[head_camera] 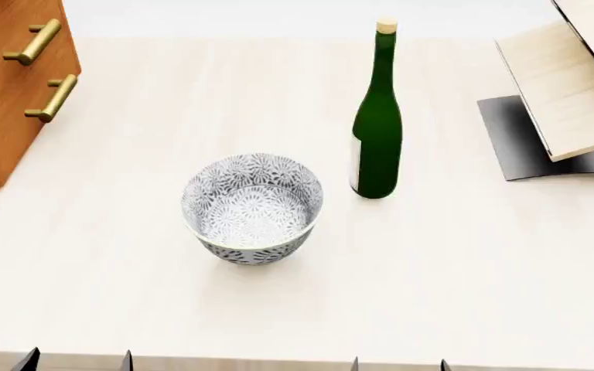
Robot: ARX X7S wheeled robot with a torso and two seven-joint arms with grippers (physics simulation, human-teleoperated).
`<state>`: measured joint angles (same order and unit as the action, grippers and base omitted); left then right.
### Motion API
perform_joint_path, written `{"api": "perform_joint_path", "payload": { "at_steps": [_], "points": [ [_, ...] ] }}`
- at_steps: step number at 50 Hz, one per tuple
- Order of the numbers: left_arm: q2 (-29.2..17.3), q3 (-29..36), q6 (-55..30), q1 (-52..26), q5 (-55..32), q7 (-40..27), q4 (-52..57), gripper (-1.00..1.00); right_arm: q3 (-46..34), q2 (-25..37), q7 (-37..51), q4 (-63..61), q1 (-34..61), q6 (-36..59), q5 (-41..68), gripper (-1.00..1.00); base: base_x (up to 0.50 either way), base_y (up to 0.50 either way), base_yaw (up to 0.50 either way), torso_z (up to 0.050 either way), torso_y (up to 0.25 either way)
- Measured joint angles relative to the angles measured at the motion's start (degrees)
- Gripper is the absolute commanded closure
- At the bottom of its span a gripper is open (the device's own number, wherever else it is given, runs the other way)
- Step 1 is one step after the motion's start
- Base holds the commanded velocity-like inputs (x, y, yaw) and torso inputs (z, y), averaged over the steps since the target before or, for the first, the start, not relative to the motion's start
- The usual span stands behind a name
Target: Put the wine bottle on the wine rack.
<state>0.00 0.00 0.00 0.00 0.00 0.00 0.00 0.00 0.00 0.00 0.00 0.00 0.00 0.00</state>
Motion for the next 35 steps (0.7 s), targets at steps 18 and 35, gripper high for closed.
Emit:
{"api": "perform_joint_path", "payload": {
  "at_steps": [18,35],
  "points": [
    [-2.23,2.64,-0.33,0.66,-1.95,-2.77,1.94,-1.0,-2.67,2.08,2.72,-1.47,-0.37,0.73,1.31,-1.0,0.0,0.0,0.0,0.0,0.0],
    [-4.11,4.84,-1.39,2.53,-2.77,-5.14,7.5,-1.0,-4.54,4.02,4.56,-7.9,-2.28,2.58,3.5,-1.0,0.0,0.0,0.0,0.0,0.0]
  ]
}}
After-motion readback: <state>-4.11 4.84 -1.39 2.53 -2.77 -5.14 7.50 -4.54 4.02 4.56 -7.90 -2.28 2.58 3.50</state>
